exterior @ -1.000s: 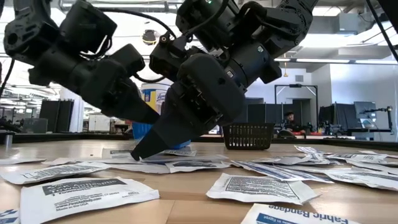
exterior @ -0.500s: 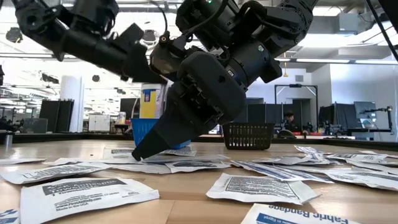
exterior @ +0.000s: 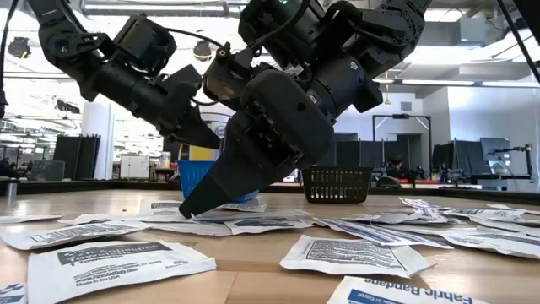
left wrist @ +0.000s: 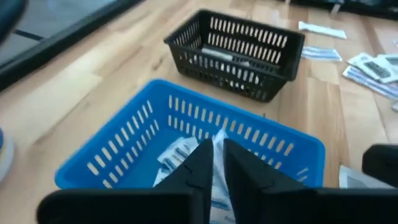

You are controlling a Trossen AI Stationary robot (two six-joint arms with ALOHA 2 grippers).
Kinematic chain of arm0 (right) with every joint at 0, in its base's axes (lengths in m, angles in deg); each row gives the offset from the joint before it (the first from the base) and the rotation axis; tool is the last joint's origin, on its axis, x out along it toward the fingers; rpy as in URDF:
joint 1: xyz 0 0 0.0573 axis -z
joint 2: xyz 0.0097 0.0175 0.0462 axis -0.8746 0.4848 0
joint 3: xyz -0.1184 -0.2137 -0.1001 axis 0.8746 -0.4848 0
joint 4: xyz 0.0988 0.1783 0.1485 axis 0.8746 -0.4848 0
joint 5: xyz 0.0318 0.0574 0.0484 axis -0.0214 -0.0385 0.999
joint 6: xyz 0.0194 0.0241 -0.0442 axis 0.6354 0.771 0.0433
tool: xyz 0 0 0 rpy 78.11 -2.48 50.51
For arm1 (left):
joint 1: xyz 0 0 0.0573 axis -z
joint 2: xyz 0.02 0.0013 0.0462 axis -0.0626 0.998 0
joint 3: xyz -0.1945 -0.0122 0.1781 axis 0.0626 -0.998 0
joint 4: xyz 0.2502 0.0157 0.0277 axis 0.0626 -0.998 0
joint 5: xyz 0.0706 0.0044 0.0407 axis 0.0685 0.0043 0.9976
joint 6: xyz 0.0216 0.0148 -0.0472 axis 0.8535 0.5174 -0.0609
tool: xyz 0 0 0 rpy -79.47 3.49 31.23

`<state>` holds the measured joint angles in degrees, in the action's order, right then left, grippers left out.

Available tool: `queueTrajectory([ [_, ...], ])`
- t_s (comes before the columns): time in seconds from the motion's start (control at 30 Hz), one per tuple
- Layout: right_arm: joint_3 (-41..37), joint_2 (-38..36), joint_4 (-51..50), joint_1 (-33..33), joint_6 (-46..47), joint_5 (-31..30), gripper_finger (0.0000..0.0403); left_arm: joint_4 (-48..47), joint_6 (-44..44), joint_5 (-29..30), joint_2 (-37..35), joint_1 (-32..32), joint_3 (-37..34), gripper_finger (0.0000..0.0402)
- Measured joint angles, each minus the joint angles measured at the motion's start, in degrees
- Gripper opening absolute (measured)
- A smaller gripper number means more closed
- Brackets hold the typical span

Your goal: Pick & Place First Aid Supplies

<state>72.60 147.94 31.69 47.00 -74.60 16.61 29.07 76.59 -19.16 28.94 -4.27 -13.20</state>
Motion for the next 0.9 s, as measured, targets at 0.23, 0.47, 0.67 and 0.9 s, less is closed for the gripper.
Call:
queueTrajectory([
  [0.23, -0.02, -0.22, -0.2, 0.0, -0.37, -0.04, 0.0095, 0.0, 1.17, 2.0, -1.65, 0.0, 0.02, 0.0094],
  [0.47, -0.18, -7.25, -9.48, -0.6, 0.31, -2.91, 0.0095, -0.02, 0.69, 2.02, -3.19, 2.64, 0.02, 0.0115],
  [0.67, -0.25, -16.68, -28.06, -1.99, 7.2, -15.59, 0.0095, -0.03, -3.46, -0.68, -8.88, 7.74, 0.02, 0.0109],
  [0.9, -0.17, -25.47, -53.7, -5.32, 25.41, -27.37, 0.0095, -0.75, -6.7, -6.38, -15.13, 15.31, 0.02, 0.0106],
])
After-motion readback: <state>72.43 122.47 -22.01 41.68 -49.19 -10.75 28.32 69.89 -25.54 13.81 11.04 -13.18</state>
